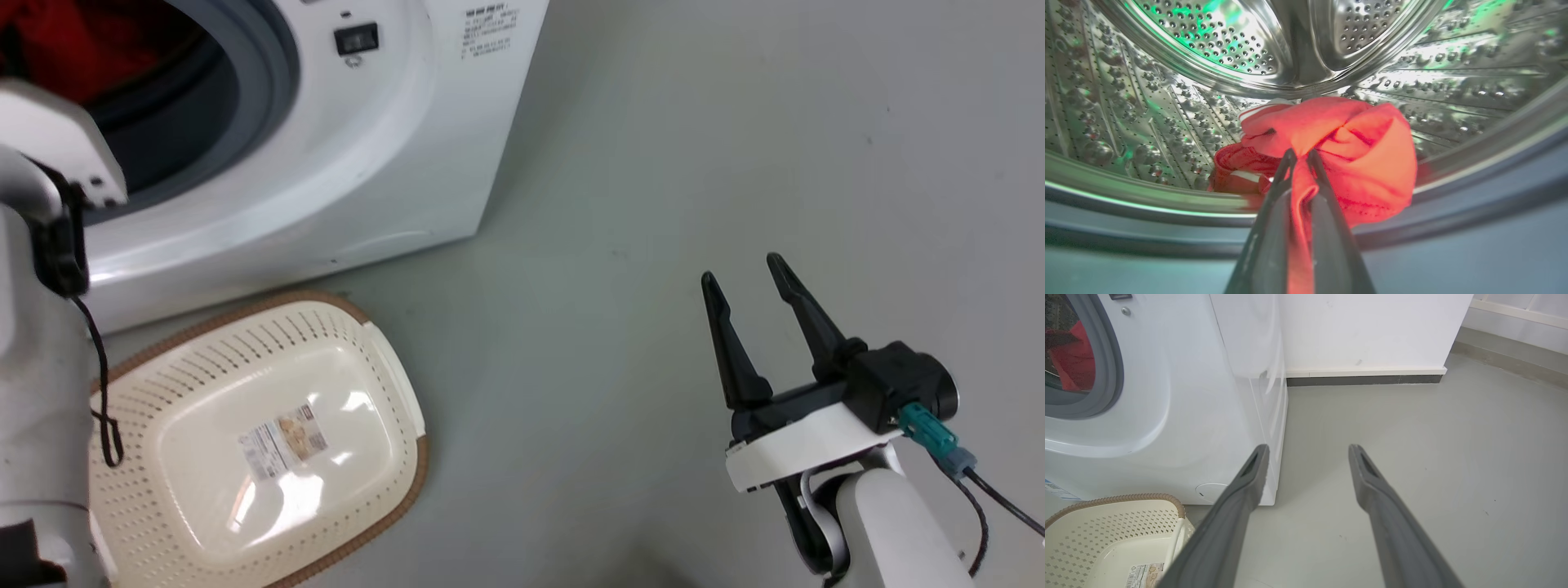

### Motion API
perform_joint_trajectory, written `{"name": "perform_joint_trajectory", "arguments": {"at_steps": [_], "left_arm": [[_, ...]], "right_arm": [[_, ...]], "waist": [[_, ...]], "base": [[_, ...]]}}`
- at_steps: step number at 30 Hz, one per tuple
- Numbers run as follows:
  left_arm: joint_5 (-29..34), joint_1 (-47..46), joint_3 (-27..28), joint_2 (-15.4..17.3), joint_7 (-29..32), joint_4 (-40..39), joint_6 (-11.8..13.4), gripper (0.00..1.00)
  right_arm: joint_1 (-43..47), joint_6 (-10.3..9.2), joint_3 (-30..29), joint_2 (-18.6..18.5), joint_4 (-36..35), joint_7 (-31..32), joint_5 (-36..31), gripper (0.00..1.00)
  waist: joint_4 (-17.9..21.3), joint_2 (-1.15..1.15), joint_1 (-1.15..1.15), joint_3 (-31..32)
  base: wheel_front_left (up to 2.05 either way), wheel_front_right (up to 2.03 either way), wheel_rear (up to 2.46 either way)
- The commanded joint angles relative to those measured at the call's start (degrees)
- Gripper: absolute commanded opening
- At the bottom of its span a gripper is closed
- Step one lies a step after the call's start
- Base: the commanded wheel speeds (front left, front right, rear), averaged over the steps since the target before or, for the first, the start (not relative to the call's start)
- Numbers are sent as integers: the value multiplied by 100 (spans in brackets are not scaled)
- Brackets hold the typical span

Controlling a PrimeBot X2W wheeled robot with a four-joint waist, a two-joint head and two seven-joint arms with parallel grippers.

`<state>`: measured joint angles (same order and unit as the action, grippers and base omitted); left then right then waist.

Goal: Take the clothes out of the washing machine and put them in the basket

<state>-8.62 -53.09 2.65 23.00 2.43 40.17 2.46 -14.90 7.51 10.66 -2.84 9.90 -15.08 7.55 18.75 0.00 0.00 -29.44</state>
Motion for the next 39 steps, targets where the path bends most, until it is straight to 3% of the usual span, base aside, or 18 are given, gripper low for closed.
{"name": "perform_joint_trajectory", "arguments": {"at_steps": [1,8,15,26,39], "left_arm": [[-39,151,22,-35,-277,104,-44,0],[-221,622,11,-328,-1469,795,-276,0],[-283,1124,-36,-568,-1762,938,-445,0],[-167,2441,64,-1067,-1775,-573,-531,0],[-34,4389,-40,-1698,-1765,-2797,-335,0]], "right_arm": [[102,-3,-41,-8,42,-11,-48,100],[480,-3,-212,-7,95,85,-140,100],[852,-3,-372,-7,-41,290,-188,100],[1254,-3,-577,-5,-389,546,-274,100],[1663,-3,-677,-4,-693,785,-317,100]], "waist": [[-176,0,0,452],[-443,0,0,1263],[-741,0,0,1929],[-1121,0,0,2601],[-1487,0,0,2947]], "base": [[0,0,0],[0,0,0],[0,0,0],[0,0,0],[0,0,0]]}}
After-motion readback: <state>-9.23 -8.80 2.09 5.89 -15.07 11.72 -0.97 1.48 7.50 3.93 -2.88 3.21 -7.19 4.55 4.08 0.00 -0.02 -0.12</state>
